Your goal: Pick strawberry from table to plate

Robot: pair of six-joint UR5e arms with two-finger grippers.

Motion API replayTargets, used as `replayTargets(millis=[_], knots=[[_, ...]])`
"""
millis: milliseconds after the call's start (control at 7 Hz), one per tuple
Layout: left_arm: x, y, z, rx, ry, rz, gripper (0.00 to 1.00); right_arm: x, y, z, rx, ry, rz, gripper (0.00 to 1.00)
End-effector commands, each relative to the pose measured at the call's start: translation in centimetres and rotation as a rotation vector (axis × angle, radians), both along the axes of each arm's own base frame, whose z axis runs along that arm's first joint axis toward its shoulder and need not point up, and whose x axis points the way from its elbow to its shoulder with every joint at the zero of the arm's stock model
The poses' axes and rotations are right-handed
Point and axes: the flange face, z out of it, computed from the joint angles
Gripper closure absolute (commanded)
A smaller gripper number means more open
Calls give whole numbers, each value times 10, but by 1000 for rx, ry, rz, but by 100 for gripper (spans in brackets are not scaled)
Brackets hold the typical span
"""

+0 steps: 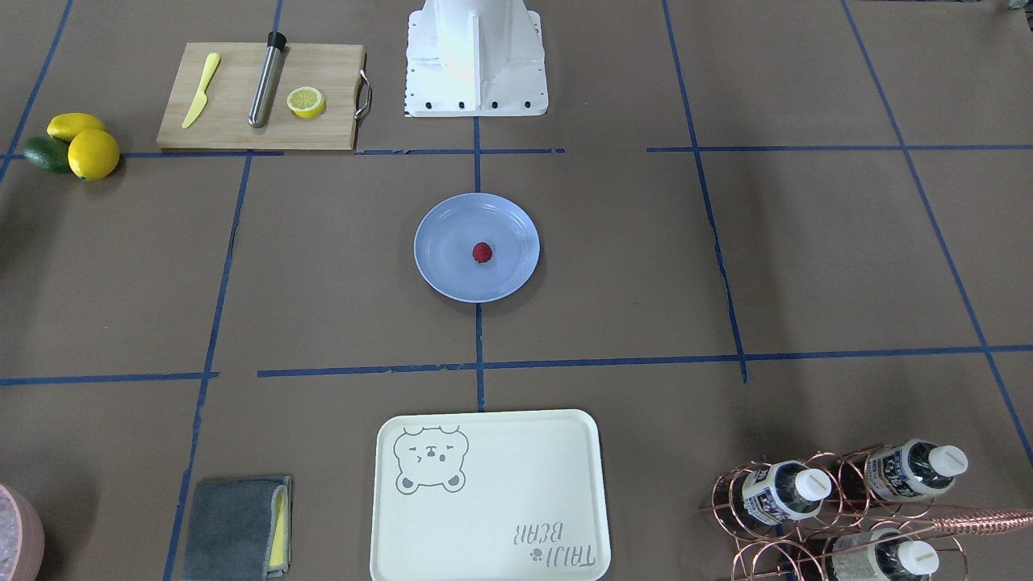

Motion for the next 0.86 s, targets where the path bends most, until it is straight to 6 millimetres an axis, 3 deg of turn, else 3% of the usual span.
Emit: replayTargets(millis=[0,714], knots=[[0,0,-1,3,0,0,0,6,11,15,9,0,21,0],[0,1,0,1,0,0,0,4,11,9,-45,-45,88,0]])
